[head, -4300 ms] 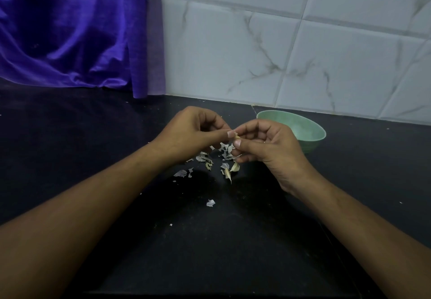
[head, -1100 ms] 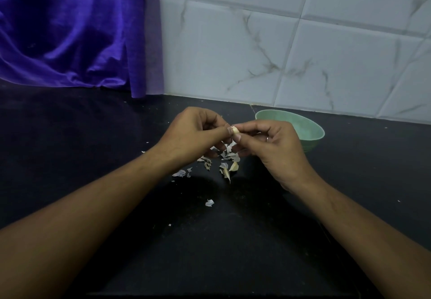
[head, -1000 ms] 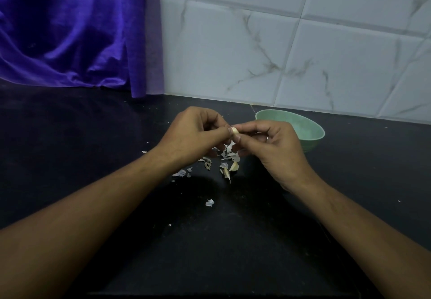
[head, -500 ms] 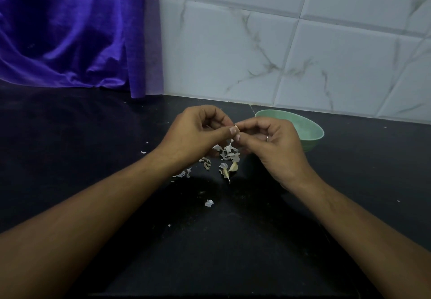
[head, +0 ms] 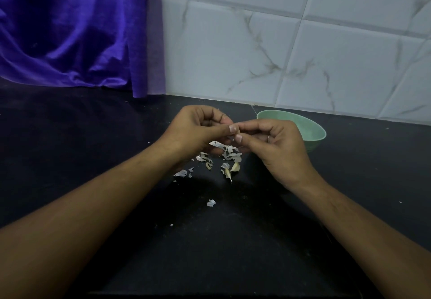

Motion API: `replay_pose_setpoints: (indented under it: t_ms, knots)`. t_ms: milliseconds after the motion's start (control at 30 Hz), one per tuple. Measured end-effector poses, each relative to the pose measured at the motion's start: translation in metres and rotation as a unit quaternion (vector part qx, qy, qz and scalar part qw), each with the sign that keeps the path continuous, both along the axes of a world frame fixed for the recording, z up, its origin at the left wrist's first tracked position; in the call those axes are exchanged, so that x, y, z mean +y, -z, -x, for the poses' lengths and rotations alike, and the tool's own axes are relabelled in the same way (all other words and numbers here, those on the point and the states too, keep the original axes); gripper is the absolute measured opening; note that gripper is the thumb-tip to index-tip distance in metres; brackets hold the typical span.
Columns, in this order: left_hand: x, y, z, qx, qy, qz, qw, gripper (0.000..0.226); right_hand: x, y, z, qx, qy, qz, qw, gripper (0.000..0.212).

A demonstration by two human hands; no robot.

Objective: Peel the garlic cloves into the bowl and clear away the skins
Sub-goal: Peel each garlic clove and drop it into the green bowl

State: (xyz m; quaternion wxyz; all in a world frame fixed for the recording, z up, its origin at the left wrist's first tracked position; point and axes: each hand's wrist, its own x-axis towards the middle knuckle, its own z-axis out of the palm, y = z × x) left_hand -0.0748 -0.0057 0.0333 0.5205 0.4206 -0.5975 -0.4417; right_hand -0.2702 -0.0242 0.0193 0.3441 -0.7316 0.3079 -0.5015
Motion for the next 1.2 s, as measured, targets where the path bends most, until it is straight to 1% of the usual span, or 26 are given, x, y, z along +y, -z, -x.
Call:
replay_pose_setpoints:
  t_ms: [300,700,933,1033,1200]
  knots:
    - [0.0007,0.0,0.0015,0.008,0.01,0.001,1.0,0.011,0.0021,-0.0012,-0.0009,-0.006,0.01,0.004,1.0,0.016]
    - [0.0028,0.003,0.0068,0.0,0.059,-0.004,0.998,0.011,0.0033,-0.0015,-0.0035,-0.021,0.025,0.007,0.999,0.013]
    - [0.0028,0.0049,0.0081,-0.032,0.047,0.019,0.998,0.009,0.0036,-0.0022,-0.0046,-0.03,0.034,-0.006,0.999,0.011]
    - [0.0021,0.0057,0.0089,-0.061,0.032,0.036,0.997,0.006,0.0029,-0.002,-0.0054,-0.05,0.044,-0.016,0.998,0.017]
    - [0.001,0.0064,0.0067,-0.062,0.019,0.043,0.997,0.006,0.0005,-0.0016,-0.0048,-0.051,0.043,-0.028,0.997,0.018]
